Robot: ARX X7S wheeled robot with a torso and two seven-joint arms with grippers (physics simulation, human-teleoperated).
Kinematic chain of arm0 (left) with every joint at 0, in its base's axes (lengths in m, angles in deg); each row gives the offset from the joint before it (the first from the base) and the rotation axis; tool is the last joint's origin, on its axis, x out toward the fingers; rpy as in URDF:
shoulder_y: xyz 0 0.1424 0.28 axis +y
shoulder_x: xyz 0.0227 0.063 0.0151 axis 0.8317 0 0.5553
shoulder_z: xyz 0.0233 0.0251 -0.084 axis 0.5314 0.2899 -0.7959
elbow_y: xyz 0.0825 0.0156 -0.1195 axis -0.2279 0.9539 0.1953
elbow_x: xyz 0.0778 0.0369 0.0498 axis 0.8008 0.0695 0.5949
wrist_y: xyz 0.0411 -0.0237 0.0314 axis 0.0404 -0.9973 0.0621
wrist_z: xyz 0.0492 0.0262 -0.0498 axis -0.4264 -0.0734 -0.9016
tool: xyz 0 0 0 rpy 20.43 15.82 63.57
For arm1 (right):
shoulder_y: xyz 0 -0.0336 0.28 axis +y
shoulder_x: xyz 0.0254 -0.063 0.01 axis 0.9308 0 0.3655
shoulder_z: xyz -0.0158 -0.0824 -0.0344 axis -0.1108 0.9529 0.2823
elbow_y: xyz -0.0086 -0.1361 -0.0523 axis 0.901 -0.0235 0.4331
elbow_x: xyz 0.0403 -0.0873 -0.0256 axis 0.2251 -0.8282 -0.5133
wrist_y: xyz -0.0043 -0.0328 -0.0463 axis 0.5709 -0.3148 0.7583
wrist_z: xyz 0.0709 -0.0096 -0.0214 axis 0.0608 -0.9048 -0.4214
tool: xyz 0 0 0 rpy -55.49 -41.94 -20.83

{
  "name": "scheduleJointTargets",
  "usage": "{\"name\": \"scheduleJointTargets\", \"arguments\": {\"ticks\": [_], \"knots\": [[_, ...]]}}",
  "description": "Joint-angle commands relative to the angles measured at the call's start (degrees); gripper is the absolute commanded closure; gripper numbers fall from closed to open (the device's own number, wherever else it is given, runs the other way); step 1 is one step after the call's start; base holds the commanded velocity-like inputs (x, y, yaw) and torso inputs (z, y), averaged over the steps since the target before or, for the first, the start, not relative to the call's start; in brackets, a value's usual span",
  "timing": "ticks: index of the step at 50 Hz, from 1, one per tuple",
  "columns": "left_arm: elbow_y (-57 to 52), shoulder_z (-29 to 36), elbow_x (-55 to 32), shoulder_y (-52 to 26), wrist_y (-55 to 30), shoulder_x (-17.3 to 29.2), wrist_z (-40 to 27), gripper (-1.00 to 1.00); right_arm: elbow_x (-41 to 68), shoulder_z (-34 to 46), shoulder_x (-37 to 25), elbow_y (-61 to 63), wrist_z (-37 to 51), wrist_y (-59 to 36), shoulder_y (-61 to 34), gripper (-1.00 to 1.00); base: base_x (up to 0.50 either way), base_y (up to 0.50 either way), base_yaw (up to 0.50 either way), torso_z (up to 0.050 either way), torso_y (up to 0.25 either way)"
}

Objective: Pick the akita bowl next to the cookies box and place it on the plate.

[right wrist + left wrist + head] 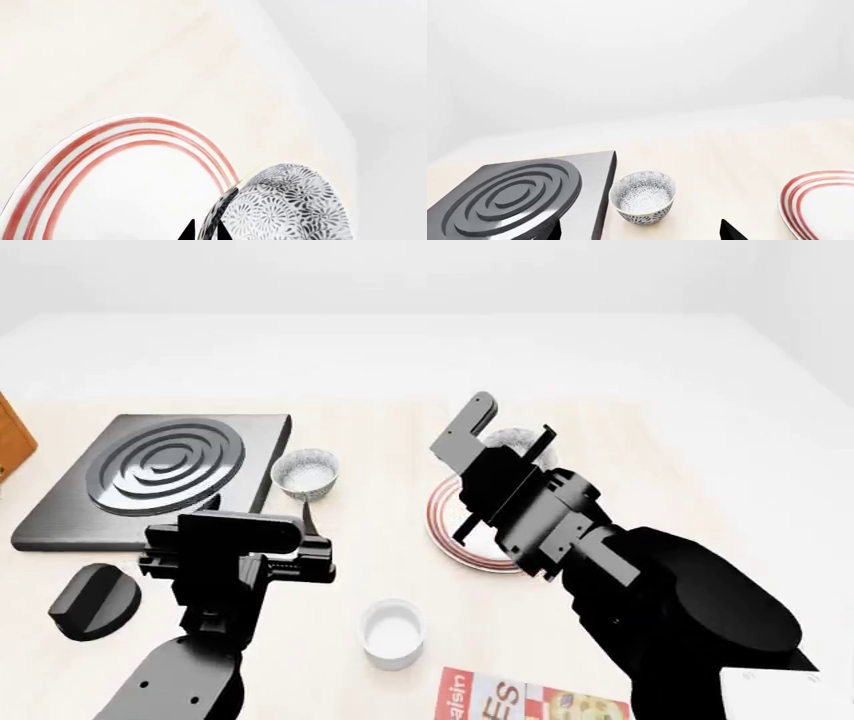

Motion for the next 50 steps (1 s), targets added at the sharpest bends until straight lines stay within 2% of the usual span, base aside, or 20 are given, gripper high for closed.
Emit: {"name": "scheduleJointTargets", "arguments": {"ticks": [1, 4, 18, 24, 35, 41, 50], "knots": [[-0.3, 1.4, 1.1, -0.2, -0.4, 0.6, -0.5, -1.0, -1.2, 0.1, 0.0, -0.5, -0.1, -0.5, 0.0, 1.0, 0.0, 0.0, 0.0, 0.0, -0.25], [-0.5, 1.2, 0.8, 0.0, 0.3, 0.6, -0.3, -1.0, -1.1, 0.1, 0.0, -0.5, -0.2, -0.5, -0.1, 1.0, 0.0, 0.0, 0.0, 0.0, -0.25], [0.0, 1.5, 0.9, 0.2, 1.5, 0.8, -0.4, -1.0, -1.2, 0.2, 0.0, 0.0, -0.3, -0.8, 0.2, 1.0, 0.0, 0.0, 0.0, 0.0, 0.0], [0.1, 1.7, 0.6, 0.2, 1.3, 0.9, -0.2, -1.0, -1.0, 0.2, 0.0, 0.0, -0.3, -0.8, 0.2, 1.0, 0.0, 0.0, 0.0, 0.0, -0.22], [0.0, 2.6, 1.2, -0.3, -0.3, 1.5, -0.7, -1.0, -0.7, 0.2, 0.0, 0.1, -0.8, -0.9, 0.5, 1.0, 0.0, 0.0, 0.0, 0.0, 0.0], [-0.3, 1.6, -0.2, 0.6, 2.7, 1.3, 0.4, -1.0, -0.8, 0.2, 0.0, 0.1, -0.8, -1.0, 0.4, 1.0, 0.0, 0.0, 0.0, 0.0, -0.128], [-0.2, 1.6, -0.5, 0.6, 2.5, 1.3, 0.2, -1.0, 0.9, -0.3, 0.0, -0.3, 0.3, -1.7, 0.3, 1.0, 0.0, 0.0, 0.0, 0.0, 0.0]]}}
